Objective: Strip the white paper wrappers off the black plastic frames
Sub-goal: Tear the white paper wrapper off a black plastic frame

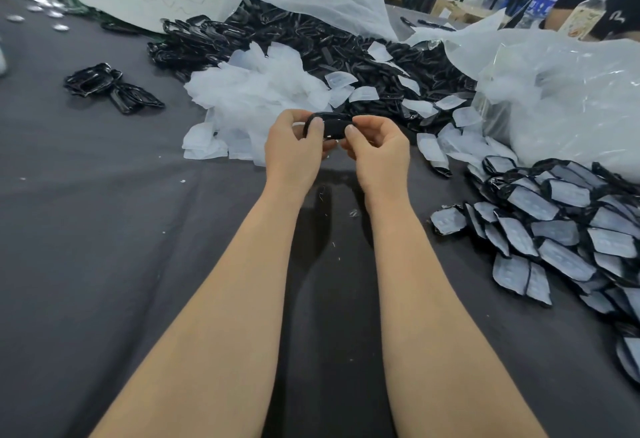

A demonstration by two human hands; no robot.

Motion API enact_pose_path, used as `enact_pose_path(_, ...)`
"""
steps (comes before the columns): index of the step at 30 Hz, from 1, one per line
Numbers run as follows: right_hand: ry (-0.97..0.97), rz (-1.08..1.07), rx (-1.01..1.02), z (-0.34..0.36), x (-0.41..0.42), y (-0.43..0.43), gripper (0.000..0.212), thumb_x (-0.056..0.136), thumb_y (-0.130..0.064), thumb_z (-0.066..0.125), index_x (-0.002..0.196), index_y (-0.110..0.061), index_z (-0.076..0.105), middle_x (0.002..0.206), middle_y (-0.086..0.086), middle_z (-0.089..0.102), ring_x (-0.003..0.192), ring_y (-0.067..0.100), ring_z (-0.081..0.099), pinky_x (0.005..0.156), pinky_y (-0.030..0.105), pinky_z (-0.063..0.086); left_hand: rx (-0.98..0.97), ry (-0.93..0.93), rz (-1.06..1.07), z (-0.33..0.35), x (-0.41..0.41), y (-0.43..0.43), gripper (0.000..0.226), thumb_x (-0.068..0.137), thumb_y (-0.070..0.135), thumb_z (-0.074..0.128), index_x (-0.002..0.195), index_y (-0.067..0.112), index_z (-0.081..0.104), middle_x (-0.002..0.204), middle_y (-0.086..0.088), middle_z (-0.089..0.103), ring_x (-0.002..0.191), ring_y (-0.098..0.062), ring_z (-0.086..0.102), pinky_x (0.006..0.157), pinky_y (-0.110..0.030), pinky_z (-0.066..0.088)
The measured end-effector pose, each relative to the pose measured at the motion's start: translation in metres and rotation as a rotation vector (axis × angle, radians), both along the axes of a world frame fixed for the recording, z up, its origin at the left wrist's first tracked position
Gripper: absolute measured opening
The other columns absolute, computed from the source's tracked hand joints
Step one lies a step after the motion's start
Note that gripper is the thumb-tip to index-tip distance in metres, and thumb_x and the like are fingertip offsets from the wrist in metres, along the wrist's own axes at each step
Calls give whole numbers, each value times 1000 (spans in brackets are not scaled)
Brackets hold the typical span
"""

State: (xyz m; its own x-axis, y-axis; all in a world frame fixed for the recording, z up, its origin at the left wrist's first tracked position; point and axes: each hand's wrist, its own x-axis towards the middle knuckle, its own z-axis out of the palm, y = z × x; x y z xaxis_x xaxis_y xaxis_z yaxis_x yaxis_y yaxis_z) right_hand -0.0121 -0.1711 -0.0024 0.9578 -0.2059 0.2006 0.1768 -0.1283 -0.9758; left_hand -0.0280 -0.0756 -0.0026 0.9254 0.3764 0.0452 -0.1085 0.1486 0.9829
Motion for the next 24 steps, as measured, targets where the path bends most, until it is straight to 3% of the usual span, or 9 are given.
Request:
enact_pose_path(2, -37, -27, -65, 1, -2, 2, 10, 87, -5, 64, 90, -14, 61, 92, 8, 67, 89, 26, 66, 87, 40, 53, 17, -20, -23, -1, 0, 0, 7, 95, 7, 52, 97, 14, 50, 95, -8, 67, 67, -8, 70, 69, -24, 57)
enact_pose_path(6, -64, -70, -117, 1, -2, 3, 7, 87, -9, 64, 88, -17, 63, 88, 0, 65, 85, 13, 60, 83, 26, 50, 28, -55, -38, -2, 0, 0, 16, 94, 3, 53, 92, 18, 49, 92, -4, 64, 62, -4, 69, 66, -20, 56)
enact_pose_path(10, 16, -38, 73, 1, 1, 0, 15, 90, -6, 61, 82, -19, 59, 84, 4, 63, 77, 15, 59, 81, 34, 52, 25, -91, -79, 1, -2, -2, 22, 95, 1, 52, 86, 21, 48, 85, -1, 62, 61, -4, 68, 65, -17, 55)
enact_pose_path(13, 65, -18, 238, 1, 3, -1, 13, 90, -4, 61, 89, -15, 55, 81, 3, 62, 70, 11, 60, 66, 20, 53, 19, -91, -105, 2, -2, -1, 21, 95, 2, 52, 87, 21, 49, 87, -1, 59, 62, -5, 69, 68, -18, 56)
enact_pose_path(17, 114, 14, 288, 1, 5, -1, 12, 90, -4, 61, 88, -16, 58, 82, 1, 61, 73, 11, 59, 62, 17, 50, 48, -67, -99, 3, -2, -1, 22, 93, 0, 52, 88, 22, 50, 86, -1, 59, 61, -7, 69, 68, -19, 57)
enact_pose_path(19, 85, -7, 180, 0, 5, 0, 9, 90, -5, 61, 90, -14, 60, 82, 1, 62, 74, 12, 59, 68, 22, 52, 84, -56, -81, 2, -2, -1, 23, 93, 0, 51, 88, 22, 50, 84, -1, 61, 60, -7, 69, 69, -21, 58)
enact_pose_path(22, 23, -11, -32, -1, 3, 2, 9, 89, -8, 62, 93, -14, 58, 91, 8, 66, 86, 24, 65, 85, 42, 55, 200, -23, -19, 0, -3, 1, 22, 94, 4, 50, 89, 25, 49, 87, -6, 68, 69, -13, 71, 74, -28, 59)
enact_pose_path(24, 2, -17, -128, 0, 1, 4, 10, 88, -8, 62, 92, -15, 56, 91, 7, 66, 91, 28, 66, 87, 47, 53, 325, -12, 9, 0, -4, 3, 17, 94, 8, 51, 92, 24, 49, 91, -5, 68, 72, -15, 71, 74, -31, 58)
